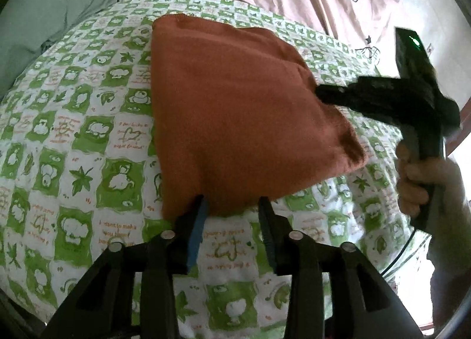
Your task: Fold small clothes
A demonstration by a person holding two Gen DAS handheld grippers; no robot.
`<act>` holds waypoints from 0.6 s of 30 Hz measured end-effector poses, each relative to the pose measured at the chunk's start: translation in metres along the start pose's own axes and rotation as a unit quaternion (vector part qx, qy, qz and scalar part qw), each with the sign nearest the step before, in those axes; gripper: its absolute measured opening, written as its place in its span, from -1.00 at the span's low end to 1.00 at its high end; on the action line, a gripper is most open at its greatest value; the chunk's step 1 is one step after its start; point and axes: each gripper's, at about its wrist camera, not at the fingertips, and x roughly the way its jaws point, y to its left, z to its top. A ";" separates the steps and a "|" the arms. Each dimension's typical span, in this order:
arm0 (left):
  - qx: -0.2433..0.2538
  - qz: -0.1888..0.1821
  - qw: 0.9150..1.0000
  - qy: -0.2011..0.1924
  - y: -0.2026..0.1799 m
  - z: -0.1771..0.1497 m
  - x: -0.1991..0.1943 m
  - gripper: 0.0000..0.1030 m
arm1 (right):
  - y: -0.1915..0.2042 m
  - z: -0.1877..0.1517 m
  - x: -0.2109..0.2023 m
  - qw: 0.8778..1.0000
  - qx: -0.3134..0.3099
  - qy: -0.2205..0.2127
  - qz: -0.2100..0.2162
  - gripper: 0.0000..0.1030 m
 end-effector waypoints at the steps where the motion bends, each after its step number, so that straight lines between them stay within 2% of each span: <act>1: -0.001 0.001 1.000 -0.001 -0.001 -0.001 -0.003 -0.10 | 0.000 -0.005 -0.007 1.000 0.001 -0.003 0.004 -0.55; 4: -0.011 0.012 1.000 -0.011 0.000 -0.006 -0.016 0.10 | 0.001 -0.020 -0.025 1.000 0.002 -0.010 0.014 -0.47; 5: -0.015 0.024 0.999 -0.015 0.000 -0.008 -0.021 0.27 | 0.003 -0.025 -0.030 1.000 -0.001 -0.012 0.015 -0.44; 9: -0.025 0.059 0.997 -0.035 0.006 -0.013 -0.040 0.38 | 0.008 -0.050 -0.050 1.000 -0.011 -0.020 0.018 -0.31; 11: -0.028 0.080 0.995 -0.045 0.009 -0.017 -0.049 0.49 | 0.011 -0.063 -0.058 0.999 -0.018 -0.026 0.010 -0.05; 12: -0.028 0.090 0.994 -0.047 0.009 -0.019 -0.052 0.57 | 0.013 -0.071 -0.062 0.999 -0.022 -0.028 0.005 0.00; 18: -0.003 0.135 0.990 -0.043 0.005 -0.034 -0.058 0.62 | 0.023 -0.115 -0.074 0.998 -0.050 -0.026 -0.026 0.25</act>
